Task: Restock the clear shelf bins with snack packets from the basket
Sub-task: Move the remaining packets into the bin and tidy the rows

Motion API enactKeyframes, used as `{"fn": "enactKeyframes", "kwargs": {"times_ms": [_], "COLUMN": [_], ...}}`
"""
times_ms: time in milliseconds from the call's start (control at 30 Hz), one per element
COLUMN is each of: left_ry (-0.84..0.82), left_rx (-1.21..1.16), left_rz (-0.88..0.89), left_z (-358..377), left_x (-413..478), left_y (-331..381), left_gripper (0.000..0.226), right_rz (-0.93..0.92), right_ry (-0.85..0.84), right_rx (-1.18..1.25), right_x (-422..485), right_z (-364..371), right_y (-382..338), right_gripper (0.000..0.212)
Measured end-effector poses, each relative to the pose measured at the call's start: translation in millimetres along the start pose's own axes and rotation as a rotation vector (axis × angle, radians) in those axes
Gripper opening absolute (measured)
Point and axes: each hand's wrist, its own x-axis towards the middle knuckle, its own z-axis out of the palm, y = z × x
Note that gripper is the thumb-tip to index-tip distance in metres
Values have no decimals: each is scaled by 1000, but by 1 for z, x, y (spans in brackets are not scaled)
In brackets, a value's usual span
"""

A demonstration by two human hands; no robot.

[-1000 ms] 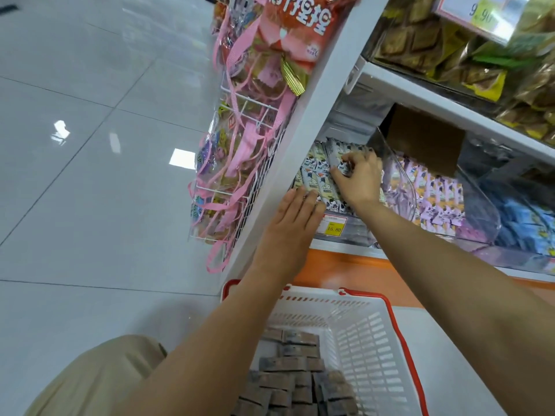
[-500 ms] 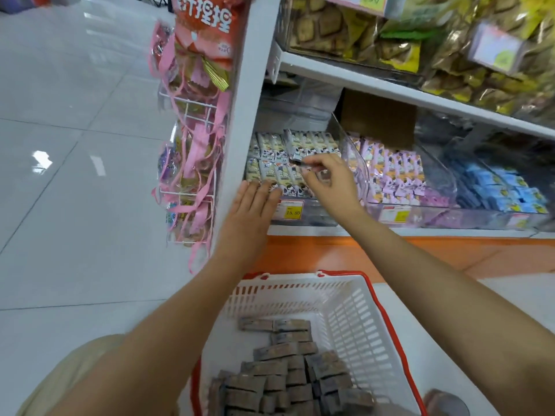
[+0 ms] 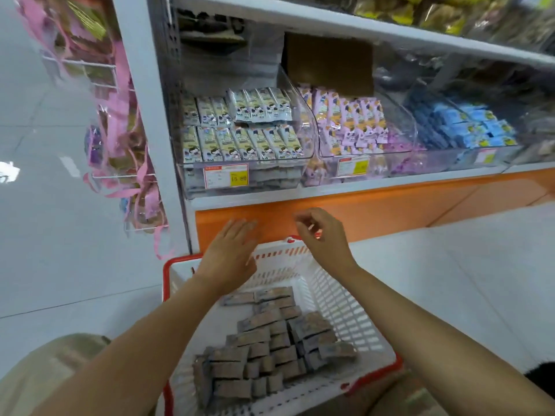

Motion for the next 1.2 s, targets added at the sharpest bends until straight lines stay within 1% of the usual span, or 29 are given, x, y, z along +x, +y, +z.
{"fn": "enactKeyframes", "kwargs": {"times_ms": [67,133,267,333,433,500,600,700,733,800,900,1033,1100,1200], "left_ry": [-96,-146,-197,-219,-181,-157,-121,-128,-136,-140,-147,-155,-148,-157], "left_rx": [7,-10,23,52,59,58,48,53,62,76,90,90,81,95], "left_rz": [-30,-73,-110,-103,-59,-40,-16,-18,-24,-34,-41,-42,-46,-53], "left_z": [18,35,63,74,86,91,97,101,102,104,104,104,104,103], "left_x": [0,-1,2,3,4,5,6,6,6,6,7,7,7,7], "left_y": [-1,-3,-14,-20,-27,-31,-34,-35,-35,-35,-34,-34,-34,-34], "left_gripper": [66,70,79,81,82,83,83,84,84,84,84,84,84,84], "right_rz": [75,146,305,355,407,455,544,567,556,522,512,484,465,457], "right_ry": [-43,-90,-222,-287,-388,-489,-686,-888,-931,-949,-960,-1002,-964,-825], "right_rx": [-11,-21,-84,-131,-209,-288,-437,-599,-646,-711,-746,-783,-773,-662], "right_x": [-18,-36,-66,-80,-98,-106,-119,-131,-134,-138,-139,-133,-129,-118], "right_z": [4,10,29,40,55,64,78,92,95,98,99,97,95,87], "right_y": [22,40,74,90,110,123,146,158,158,158,158,153,148,135], "right_gripper": [14,16,17,16,17,20,26,37,40,41,47,40,37,36]}}
